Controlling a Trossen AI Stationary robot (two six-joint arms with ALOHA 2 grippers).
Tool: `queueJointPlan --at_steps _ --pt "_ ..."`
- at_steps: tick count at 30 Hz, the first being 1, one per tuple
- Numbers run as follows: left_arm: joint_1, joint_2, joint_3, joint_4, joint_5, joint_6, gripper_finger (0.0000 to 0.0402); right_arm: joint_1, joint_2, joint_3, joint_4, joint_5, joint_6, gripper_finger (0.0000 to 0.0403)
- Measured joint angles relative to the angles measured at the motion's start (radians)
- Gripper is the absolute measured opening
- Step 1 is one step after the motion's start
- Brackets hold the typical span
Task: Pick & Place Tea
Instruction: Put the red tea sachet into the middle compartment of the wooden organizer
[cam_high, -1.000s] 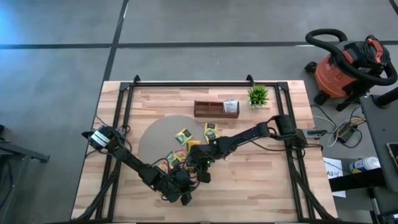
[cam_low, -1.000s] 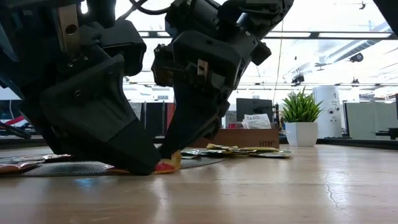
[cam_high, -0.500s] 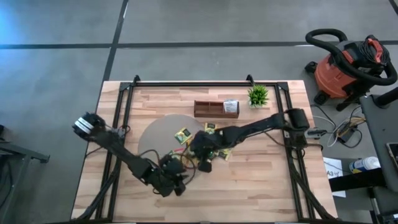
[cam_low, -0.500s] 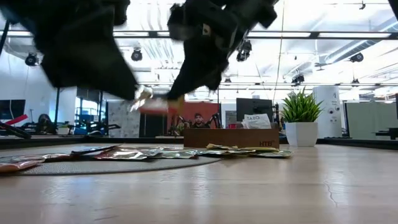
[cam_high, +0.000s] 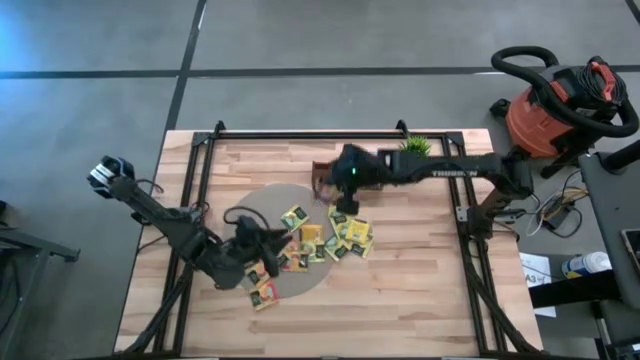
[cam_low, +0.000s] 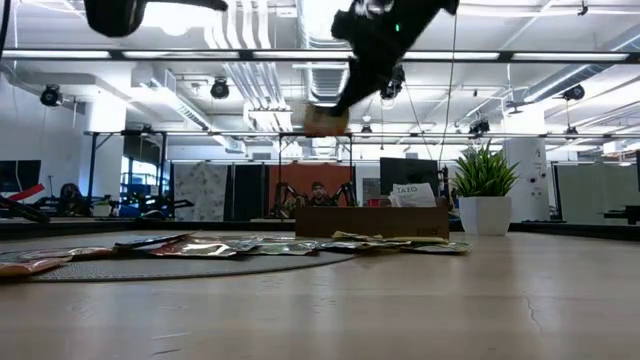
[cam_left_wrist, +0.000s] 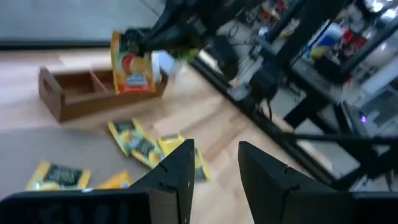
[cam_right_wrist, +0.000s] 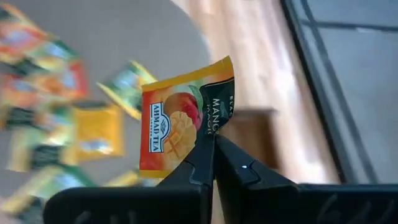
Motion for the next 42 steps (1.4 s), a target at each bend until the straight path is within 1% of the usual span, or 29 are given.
queueJointPlan --at_steps 3,7,10,14,18,21,24,31,36,42 --pt "0.004 -0.042 0.000 -0.003 -0.028 0.041 0.0119 -0.079 0.011 -0.002 -0.016 0.000 -0.067 0.0008" --pt "0.018 -0.087 0.000 -0.011 -0.046 0.156 0.0119 -0.169 0.035 -0.004 -0.028 -0.001 -0.122 0.0008" --pt "0.045 -0.116 0.000 -0.010 -0.046 0.245 0.0119 -0.219 0.056 -0.007 -0.062 -0.002 -0.147 0.0008" --pt "0.095 -0.159 0.000 -0.017 -0.045 0.310 0.0119 -0.265 0.101 -0.013 -0.074 -0.010 -0.174 0.0008" --pt "0.135 -0.190 0.000 -0.053 -0.041 0.335 0.0119 -0.284 0.159 -0.013 -0.066 -0.014 -0.234 0.0008" --pt "0.145 -0.202 0.000 -0.085 -0.037 0.343 0.0119 -0.284 0.200 -0.013 -0.061 -0.013 -0.279 0.0008" --pt "0.147 -0.202 0.000 -0.097 -0.035 0.342 0.0119 -0.283 0.221 -0.014 -0.034 -0.014 -0.286 0.0008" --pt "0.148 -0.198 0.000 -0.097 -0.036 0.339 0.0119 -0.283 0.228 -0.015 -0.030 0.045 -0.290 0.0008" --pt "0.153 -0.198 0.000 -0.100 -0.036 0.341 0.0119 -0.283 0.212 -0.015 -0.063 0.049 -0.297 0.0008" --pt "0.165 -0.198 0.000 -0.114 -0.036 0.342 0.0119 -0.282 0.196 -0.014 -0.079 0.049 -0.342 0.0008"
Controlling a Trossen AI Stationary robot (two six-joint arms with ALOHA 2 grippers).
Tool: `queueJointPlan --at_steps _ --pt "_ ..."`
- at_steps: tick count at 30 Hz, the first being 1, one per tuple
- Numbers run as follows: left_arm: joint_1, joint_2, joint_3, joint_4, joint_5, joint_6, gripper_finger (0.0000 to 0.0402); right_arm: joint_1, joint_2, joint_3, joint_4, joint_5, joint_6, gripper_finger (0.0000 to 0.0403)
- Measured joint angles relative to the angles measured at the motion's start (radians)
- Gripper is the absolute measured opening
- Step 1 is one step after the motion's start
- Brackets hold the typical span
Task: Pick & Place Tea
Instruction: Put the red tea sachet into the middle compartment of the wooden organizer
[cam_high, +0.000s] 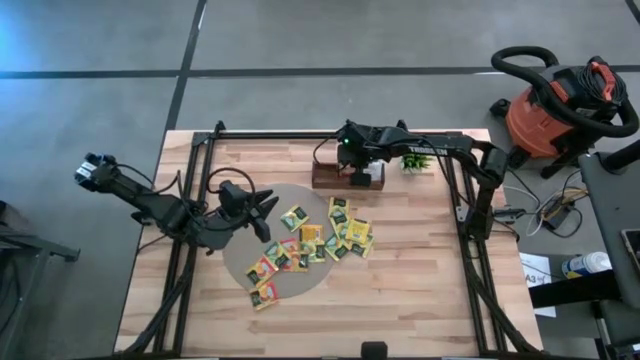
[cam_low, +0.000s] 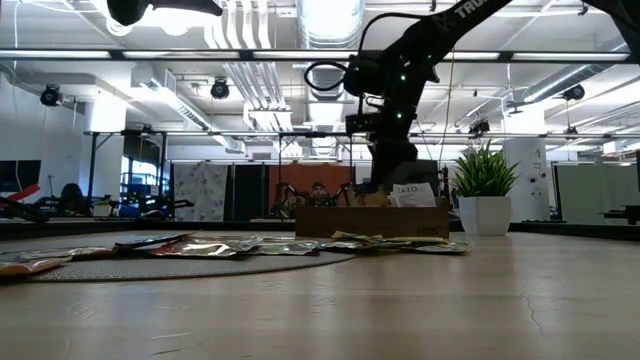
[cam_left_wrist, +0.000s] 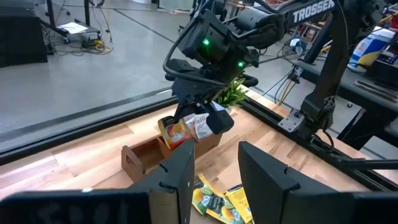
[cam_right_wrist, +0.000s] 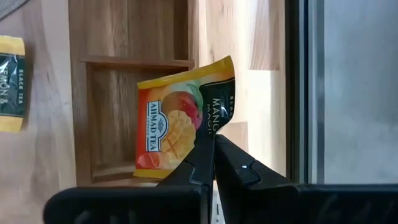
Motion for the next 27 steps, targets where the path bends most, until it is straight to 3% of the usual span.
queueJointPlan --at_steps 8,22,27 --pt "0.015 0.000 0.000 0.000 0.000 0.000 0.0119 0.002 0.000 -0.002 0.002 -0.073 0.038 0.0008" --pt "0.040 0.000 0.000 -0.006 0.000 0.008 0.0119 0.002 0.001 -0.005 0.015 -0.077 0.054 0.0009" --pt "0.042 0.000 0.000 -0.007 0.001 0.030 0.0119 0.002 0.002 -0.005 0.003 -0.078 0.057 0.0032"
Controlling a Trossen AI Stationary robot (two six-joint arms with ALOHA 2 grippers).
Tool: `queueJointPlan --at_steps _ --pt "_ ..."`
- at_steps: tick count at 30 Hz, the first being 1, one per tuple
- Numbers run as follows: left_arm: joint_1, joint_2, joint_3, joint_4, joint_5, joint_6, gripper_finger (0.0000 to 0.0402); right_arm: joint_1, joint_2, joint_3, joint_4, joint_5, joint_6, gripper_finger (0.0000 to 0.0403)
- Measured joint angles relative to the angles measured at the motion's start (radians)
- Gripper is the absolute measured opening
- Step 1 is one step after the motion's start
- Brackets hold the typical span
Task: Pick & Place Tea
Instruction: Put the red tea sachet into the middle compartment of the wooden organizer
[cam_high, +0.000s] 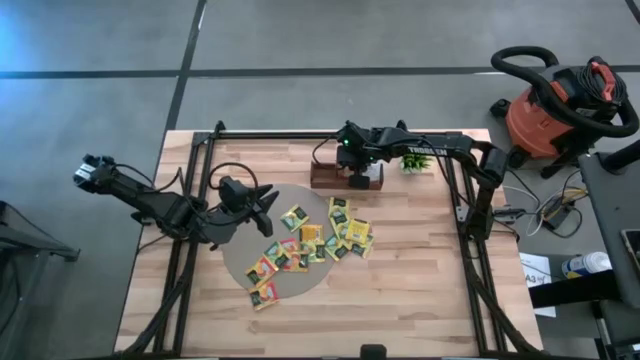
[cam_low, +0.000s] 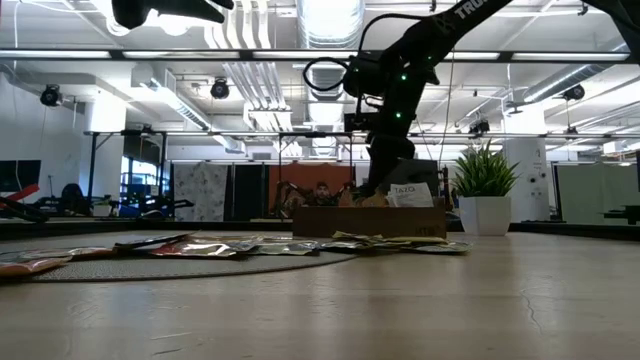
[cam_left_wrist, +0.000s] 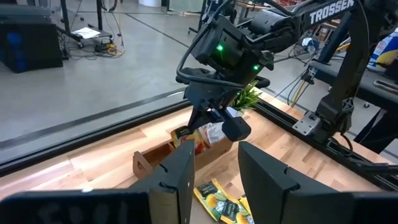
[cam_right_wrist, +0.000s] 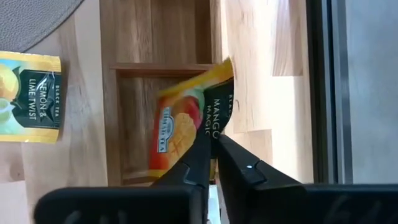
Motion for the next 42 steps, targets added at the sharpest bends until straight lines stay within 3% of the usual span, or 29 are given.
queueJointPlan --at_steps 12,23,27,34,38,42 --pt "0.000 0.000 0.000 -0.004 0.037 0.016 0.0119 0.004 -0.017 0.004 -0.015 0.053 0.023 0.0133" --pt "0.003 0.000 0.000 -0.096 0.097 -0.009 0.0119 0.049 -0.091 0.093 -0.035 0.049 0.027 0.0160" --pt "0.005 0.000 0.000 -0.178 0.195 -0.071 0.0119 0.098 -0.107 0.106 -0.050 0.008 0.078 0.0156" --pt "-0.008 0.026 -0.005 -0.435 0.450 -0.265 0.0119 0.198 -0.111 0.103 -0.085 -0.219 0.233 0.0146" --pt "-0.043 0.059 -0.053 -0.421 0.543 -0.348 0.0119 0.257 -0.099 0.092 -0.118 -0.247 0.284 0.0141" --pt "-0.092 0.107 -0.125 -0.352 0.624 -0.544 0.0119 0.314 -0.097 0.064 -0.156 -0.247 0.289 0.0135"
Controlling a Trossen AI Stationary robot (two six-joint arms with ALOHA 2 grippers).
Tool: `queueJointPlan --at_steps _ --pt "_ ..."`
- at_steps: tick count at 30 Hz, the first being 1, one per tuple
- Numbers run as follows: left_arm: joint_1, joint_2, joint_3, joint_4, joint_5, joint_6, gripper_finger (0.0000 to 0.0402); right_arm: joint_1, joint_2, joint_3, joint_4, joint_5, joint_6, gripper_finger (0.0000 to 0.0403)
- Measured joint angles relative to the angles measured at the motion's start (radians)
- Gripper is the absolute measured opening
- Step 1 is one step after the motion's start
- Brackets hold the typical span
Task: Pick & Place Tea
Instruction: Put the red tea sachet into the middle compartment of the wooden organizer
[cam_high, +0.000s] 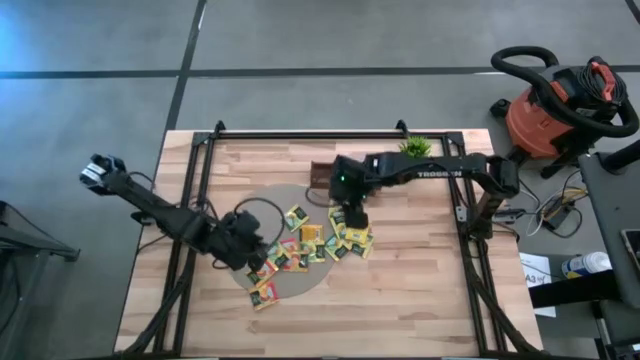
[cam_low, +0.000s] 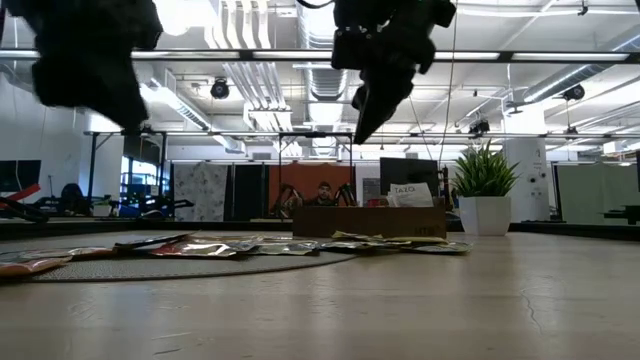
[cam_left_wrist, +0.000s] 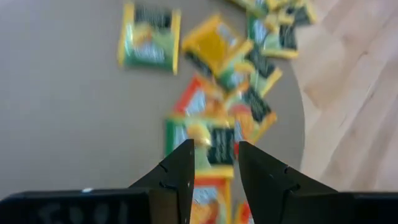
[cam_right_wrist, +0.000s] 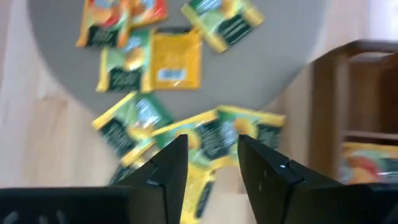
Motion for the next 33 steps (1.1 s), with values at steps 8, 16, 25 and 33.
queueJointPlan --at_steps 8,16,25,33 --pt "-0.105 0.131 -0.076 0.203 0.020 -0.328 0.0119 0.090 0.000 -0.059 -0.001 0.000 0.098 0.0125" --pt "-0.121 0.192 -0.077 0.256 0.034 -0.386 0.0119 0.164 0.000 -0.076 0.007 0.005 0.142 0.0125" --pt "-0.121 0.184 -0.078 0.266 0.033 -0.386 0.0119 0.184 -0.008 -0.076 0.026 0.012 0.188 0.0115" --pt "-0.121 0.184 -0.090 0.264 0.031 -0.385 0.0119 0.184 -0.011 -0.076 0.027 0.011 0.208 0.0105"
